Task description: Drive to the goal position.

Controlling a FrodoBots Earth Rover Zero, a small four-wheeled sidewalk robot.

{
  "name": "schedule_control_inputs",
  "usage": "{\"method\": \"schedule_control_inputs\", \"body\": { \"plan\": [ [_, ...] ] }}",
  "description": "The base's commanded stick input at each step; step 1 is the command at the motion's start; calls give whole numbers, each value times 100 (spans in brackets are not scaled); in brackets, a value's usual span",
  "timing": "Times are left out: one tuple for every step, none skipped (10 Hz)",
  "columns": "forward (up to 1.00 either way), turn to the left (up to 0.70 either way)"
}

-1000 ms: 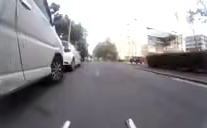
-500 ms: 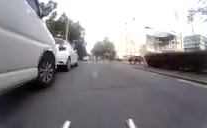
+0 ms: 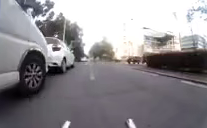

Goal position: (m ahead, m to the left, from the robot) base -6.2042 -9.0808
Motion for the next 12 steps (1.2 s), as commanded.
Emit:
{"method": "schedule_control_inputs", "body": {
  "plan": [
    [70, -14],
    [70, -14],
    [70, -14],
    [70, -14],
    [70, -14],
    [70, -14],
    [70, -14],
    [70, -14],
    [70, -14],
    [70, -14],
    [70, -14],
    [70, -14]
  ]
}}
